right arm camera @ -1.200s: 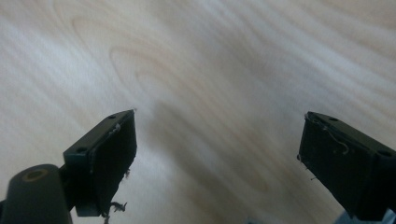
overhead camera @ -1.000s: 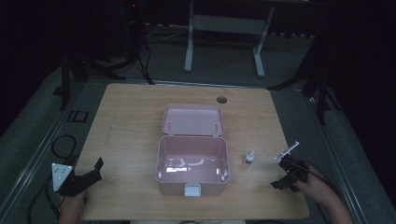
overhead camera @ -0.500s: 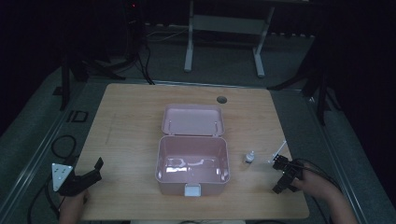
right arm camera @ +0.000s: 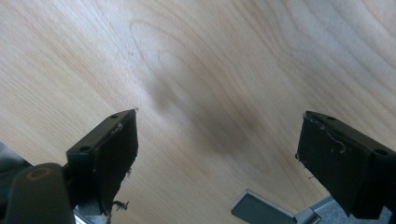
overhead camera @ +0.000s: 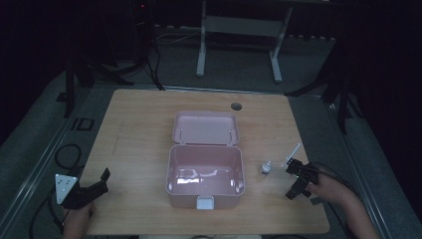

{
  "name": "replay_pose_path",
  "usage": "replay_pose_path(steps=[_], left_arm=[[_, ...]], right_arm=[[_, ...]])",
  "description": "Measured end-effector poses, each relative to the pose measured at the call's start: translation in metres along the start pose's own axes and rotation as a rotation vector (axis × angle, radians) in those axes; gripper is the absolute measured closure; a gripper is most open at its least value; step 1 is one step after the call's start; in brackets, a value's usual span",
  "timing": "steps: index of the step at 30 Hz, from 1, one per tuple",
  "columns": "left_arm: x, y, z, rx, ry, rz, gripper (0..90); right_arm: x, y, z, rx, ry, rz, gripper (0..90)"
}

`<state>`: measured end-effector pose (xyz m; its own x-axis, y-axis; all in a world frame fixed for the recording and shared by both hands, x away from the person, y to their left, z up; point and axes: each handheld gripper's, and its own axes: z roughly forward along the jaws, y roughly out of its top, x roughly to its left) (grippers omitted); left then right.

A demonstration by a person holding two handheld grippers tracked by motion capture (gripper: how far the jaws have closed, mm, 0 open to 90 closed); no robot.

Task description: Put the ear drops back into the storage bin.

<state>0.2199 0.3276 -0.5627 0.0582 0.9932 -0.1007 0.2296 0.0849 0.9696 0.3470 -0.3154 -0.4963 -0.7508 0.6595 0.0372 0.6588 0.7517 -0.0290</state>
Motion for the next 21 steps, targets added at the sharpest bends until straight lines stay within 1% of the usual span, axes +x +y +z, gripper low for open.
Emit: replay_pose_path(steps=[4, 8, 11, 14, 16, 17, 21], left_arm=[[0.000, 0.000, 0.000, 0.000, 0.000, 0.000, 0.5], [0.000, 0.000, 0.000, 0.000, -0.001, 0.000, 0.5], [0.000, 0.000, 0.000, 0.001, -0.002, -0.001, 0.5], [0.000, 0.000, 0.000, 0.000, -0.003, -0.001, 0.5], [0.000, 0.000, 0.000, 0.001, -0.003, -0.001, 0.4], [0.000, 0.000, 0.000, 0.001, -0.002, -0.001, 0.5], [0.000, 0.000, 0.000, 0.001, -0.003, 0.000, 0.5]], right_arm=[[0.000, 0.007, 0.000, 0.014, -0.009, -0.021, 13.0], [0.000, 0.016, -0.002, 0.006, -0.026, -0.020, 13.0], [0.000, 0.024, -0.004, 0.006, -0.028, -0.024, 12.6], [-0.001, 0.031, -0.006, 0.004, -0.007, -0.014, 11.7], [-0.001, 0.036, -0.007, 0.003, -0.005, -0.017, 11.7], [-0.001, 0.038, -0.007, 0.006, 0.004, -0.011, 11.7], [-0.001, 0.047, -0.007, 0.012, 0.016, -0.007, 11.9]])
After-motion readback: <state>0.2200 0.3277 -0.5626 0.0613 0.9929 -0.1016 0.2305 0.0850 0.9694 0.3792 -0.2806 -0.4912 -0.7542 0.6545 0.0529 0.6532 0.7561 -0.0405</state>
